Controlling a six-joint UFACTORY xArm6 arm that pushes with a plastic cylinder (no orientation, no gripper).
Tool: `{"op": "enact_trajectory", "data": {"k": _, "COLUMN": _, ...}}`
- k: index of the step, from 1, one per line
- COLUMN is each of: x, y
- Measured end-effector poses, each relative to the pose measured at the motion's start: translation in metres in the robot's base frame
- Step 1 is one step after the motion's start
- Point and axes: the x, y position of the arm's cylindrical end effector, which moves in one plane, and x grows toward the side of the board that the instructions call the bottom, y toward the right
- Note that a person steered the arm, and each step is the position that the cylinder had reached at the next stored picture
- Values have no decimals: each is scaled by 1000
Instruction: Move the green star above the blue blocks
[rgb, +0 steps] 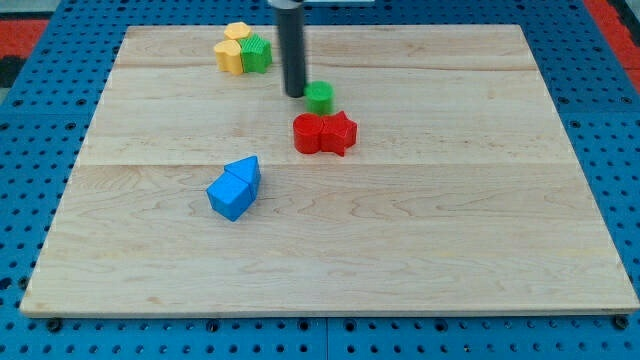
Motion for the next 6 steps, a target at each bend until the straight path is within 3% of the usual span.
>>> {"op": "enact_trajectory", "data": {"k": 1, "x": -6, "y": 0}}
{"op": "enact_trajectory", "data": {"k": 3, "x": -111, "y": 13}}
{"op": "enact_trajectory", "data": {"k": 4, "x": -122, "y": -78}}
{"op": "enact_trajectory", "data": {"k": 5, "x": -118, "y": -116}}
{"op": "enact_trajectory", "data": {"k": 6, "x": -85, "y": -69}}
